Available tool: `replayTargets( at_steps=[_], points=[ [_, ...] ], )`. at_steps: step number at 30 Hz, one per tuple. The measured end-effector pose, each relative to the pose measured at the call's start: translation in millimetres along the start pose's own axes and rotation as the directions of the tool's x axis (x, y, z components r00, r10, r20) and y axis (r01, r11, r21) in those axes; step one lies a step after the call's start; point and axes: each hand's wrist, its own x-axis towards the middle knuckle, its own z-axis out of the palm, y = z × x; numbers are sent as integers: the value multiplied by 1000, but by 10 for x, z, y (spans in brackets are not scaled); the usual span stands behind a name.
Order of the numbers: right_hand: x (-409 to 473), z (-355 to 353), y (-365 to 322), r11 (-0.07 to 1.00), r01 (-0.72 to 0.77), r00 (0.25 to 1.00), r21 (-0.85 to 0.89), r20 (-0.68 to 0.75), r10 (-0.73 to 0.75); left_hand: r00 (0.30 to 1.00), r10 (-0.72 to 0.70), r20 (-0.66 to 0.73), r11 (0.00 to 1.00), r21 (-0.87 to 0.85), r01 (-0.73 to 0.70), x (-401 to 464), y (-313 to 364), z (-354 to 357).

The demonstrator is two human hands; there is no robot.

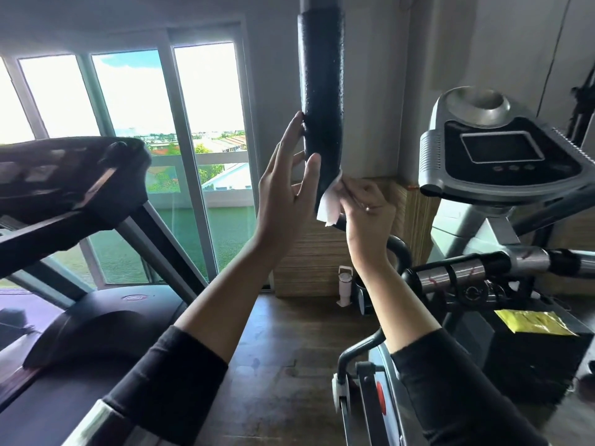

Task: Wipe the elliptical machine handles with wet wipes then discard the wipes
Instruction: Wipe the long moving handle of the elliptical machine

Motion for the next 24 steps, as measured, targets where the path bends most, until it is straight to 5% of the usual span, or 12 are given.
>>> replayTargets(
  at_steps=[7, 13, 19, 24],
  points=[
    [191, 168, -432, 962, 267, 964, -62, 37, -265, 998, 53, 20, 998, 25, -53, 77, -26, -11],
    [36, 69, -232, 989, 138, 990, -47, 2, -138, 997, 81, -17, 997, -4, -81, 160, 76, -24],
    [232, 245, -617, 969, 241, 970, -54, 20, -240, 995, 95, -27, 995, -9, -95, 298, 179, -34],
    [150, 192, -600, 987, 162, 987, -20, 13, -161, 992, 122, -35, 992, -10, -123, 382, 206, -33]
  ],
)
